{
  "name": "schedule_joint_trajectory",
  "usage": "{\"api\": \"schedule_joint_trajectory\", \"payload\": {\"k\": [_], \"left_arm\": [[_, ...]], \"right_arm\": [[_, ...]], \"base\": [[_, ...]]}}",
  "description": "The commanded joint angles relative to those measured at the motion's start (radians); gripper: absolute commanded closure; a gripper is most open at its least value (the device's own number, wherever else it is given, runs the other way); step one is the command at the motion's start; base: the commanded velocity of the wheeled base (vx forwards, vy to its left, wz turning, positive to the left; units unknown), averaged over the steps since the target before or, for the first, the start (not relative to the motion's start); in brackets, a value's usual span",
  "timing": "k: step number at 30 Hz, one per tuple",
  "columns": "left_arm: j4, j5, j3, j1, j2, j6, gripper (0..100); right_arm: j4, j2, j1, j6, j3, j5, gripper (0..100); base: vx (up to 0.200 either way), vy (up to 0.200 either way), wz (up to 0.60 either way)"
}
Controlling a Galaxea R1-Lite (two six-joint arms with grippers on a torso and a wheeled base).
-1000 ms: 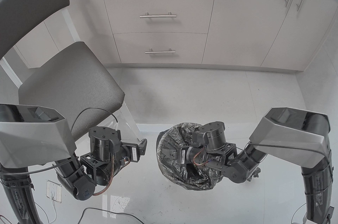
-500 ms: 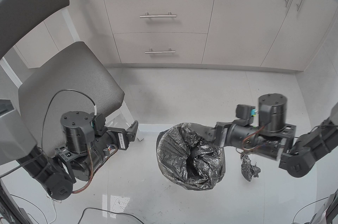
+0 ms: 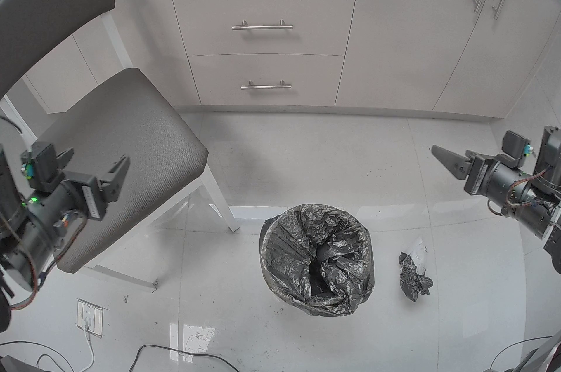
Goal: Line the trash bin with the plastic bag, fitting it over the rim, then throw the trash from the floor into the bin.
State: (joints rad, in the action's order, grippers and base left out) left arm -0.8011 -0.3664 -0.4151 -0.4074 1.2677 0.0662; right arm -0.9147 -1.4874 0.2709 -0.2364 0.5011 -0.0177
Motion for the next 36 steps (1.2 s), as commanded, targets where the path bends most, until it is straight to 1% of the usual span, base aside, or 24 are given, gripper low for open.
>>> {"api": "schedule_joint_trajectory", "payload": {"k": [1, 3, 4, 5, 6, 7, 8, 10, 11, 12, 15, 16, 17, 19, 21, 25, 27, 30, 32, 34, 36], "left_arm": [[0.450, -0.008, -0.111, 0.144, -0.527, 0.040, 0], [0.586, -0.008, -0.133, 0.197, -0.625, 0.030, 0], [0.631, -0.008, -0.137, 0.220, -0.659, 0.027, 0], [0.631, -0.008, -0.137, 0.220, -0.659, 0.027, 0], [0.731, -0.008, -0.143, 0.286, -0.742, 0.023, 0], [0.780, -0.008, -0.140, 0.328, -0.791, 0.021, 0], [0.795, -0.008, -0.139, 0.343, -0.807, 0.021, 0], [0.884, -0.002, -0.126, 0.434, -0.913, 0.023, 0], [0.887, -0.002, -0.126, 0.437, -0.919, 0.023, 0], [0.925, 0.000, -0.120, 0.463, -0.975, 0.024, 0], [0.938, 0.001, -0.099, 0.461, -1.019, 0.024, 0], [0.930, 0.004, -0.060, 0.461, -1.053, 0.027, 0], [0.928, 0.006, -0.056, 0.461, -1.058, 0.027, 0], [0.928, 0.032, -0.004, 0.443, -1.111, 0.029, 0], [0.927, 0.049, 0.030, 0.412, -1.148, 0.027, 0], [0.924, 0.047, 0.075, 0.371, -1.185, 0.023, 0], [0.892, 0.049, 0.118, 0.369, -1.192, 0.024, 0], [0.718, 0.057, 0.262, 0.372, -1.194, 0.032, 0], [0.631, 0.087, 0.357, 0.366, -1.189, 0.034, 0], [0.617, 0.118, 0.409, 0.366, -1.189, 0.032, 0], [0.651, 0.139, 0.415, 0.366, -1.189, 0.018, 0]], "right_arm": [[-0.003, 0.179, -0.242, 0.100, -0.115, 0.001, 0], [-0.003, 0.210, -0.274, 0.104, -0.139, 0.004, 0], [-0.003, 0.222, -0.283, 0.104, -0.147, 0.005, 0], [-0.003, 0.222, -0.283, 0.104, -0.147, 0.005, 0], [-0.003, 0.251, -0.305, 0.104, -0.164, 0.007, 0], [-0.003, 0.269, -0.320, 0.104, -0.171, 0.007, 0], [-0.003, 0.276, -0.326, 0.104, -0.174, 0.007, 0], [-0.004, 0.325, -0.352, 0.106, -0.197, 0.008, 0], [-0.004, 0.328, -0.352, 0.106, -0.199, 0.008, 0], [-0.004, 0.363, -0.354, 0.112, -0.213, 0.005, 0], [-0.004, 0.394, -0.354, 0.117, -0.230, -0.002, 0], [-0.007, 0.423, -0.352, 0.118, -0.240, -0.004, 0], [-0.007, 0.427, -0.351, 0.118, -0.242, -0.004, 0], [-0.007, 0.470, -0.341, 0.118, -0.253, -0.008, 0], [-0.007, 0.496, -0.341, 0.118, -0.263, -0.031, 0], [-0.006, 0.532, -0.341, 0.140, -0.294, -0.077, 0], [-0.006, 0.539, -0.341, 0.161, -0.311, -0.082, 0], [-0.007, 0.536, -0.341, 0.204, -0.319, -0.088, 0], [-0.010, 0.521, -0.341, 0.215, -0.308, -0.088, 0], [-0.013, 0.487, -0.341, 0.215, -0.292, -0.088, 0], [-0.016, 0.441, -0.341, 0.216, -0.276, -0.087, 0]], "base": [[0.000, 0.000, 0.00], [0.000, 0.000, 0.00], [0.000, 0.000, 0.00], [0.000, 0.000, 0.00], [0.000, 0.000, 0.00], [0.000, 0.000, 0.00], [0.000, 0.000, 0.00], [0.000, 0.000, 0.00], [0.000, 0.000, 0.00], [0.000, 0.000, 0.00], [0.000, 0.000, 0.00], [0.000, 0.000, 0.00], [0.000, 0.000, 0.00], [0.000, 0.000, 0.00], [0.000, 0.000, 0.00], [0.000, 0.000, 0.00], [0.000, 0.000, 0.00], [0.000, 0.000, 0.00], [0.000, 0.000, 0.00], [0.000, 0.000, 0.00], [0.000, 0.000, 0.00]]}}
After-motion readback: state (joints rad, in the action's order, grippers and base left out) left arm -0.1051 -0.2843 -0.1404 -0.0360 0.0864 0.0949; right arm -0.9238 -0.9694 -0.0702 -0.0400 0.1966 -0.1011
